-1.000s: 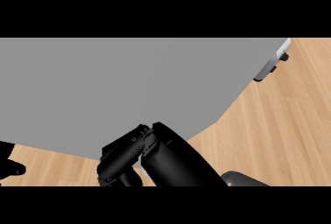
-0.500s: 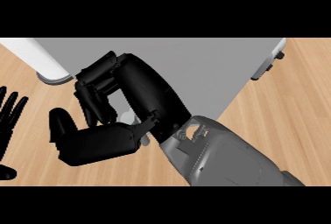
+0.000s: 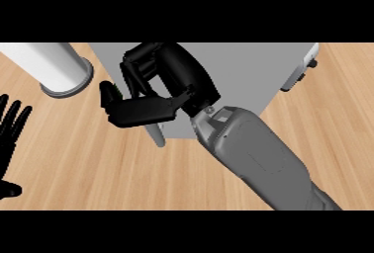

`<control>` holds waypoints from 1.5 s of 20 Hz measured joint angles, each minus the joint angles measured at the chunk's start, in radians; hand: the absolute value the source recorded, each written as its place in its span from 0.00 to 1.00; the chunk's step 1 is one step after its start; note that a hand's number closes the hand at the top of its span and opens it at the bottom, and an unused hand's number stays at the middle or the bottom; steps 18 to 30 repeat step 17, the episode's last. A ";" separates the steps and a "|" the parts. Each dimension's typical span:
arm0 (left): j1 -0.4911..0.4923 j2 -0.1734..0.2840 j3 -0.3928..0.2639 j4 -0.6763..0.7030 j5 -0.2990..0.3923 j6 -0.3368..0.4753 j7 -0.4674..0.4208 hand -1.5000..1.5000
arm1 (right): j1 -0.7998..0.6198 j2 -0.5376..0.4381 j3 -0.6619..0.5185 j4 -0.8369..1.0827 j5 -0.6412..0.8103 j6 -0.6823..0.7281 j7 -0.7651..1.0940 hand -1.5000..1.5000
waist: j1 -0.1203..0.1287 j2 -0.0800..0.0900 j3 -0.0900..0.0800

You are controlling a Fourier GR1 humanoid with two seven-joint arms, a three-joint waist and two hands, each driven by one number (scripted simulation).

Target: Pick up the wine, place it into the cabinet and close the cabinet

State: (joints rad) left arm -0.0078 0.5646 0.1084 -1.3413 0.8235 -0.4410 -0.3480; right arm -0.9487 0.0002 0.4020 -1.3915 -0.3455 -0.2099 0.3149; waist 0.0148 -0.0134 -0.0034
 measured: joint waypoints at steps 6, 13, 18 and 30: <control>0.005 -0.001 0.013 -0.004 0.008 -0.016 0.021 0.00 | 0.002 -0.012 -0.030 0.062 -0.009 0.111 -0.080 1.00 | 0.007 -0.016 -0.005; -0.002 -0.010 0.012 -0.007 -0.003 -0.025 0.020 0.00 | 0.003 -0.028 -0.038 0.109 0.009 0.177 -0.164 1.00 | 0.015 -0.026 -0.008; -0.003 -0.013 0.009 -0.012 -0.001 -0.040 0.023 0.00 | 0.009 -0.032 -0.039 0.120 0.018 0.198 -0.198 1.00 | 0.017 -0.031 -0.009; -0.003 -0.013 0.009 -0.012 -0.001 -0.040 0.023 0.00 | 0.009 -0.032 -0.039 0.120 0.018 0.198 -0.198 1.00 | 0.017 -0.031 -0.009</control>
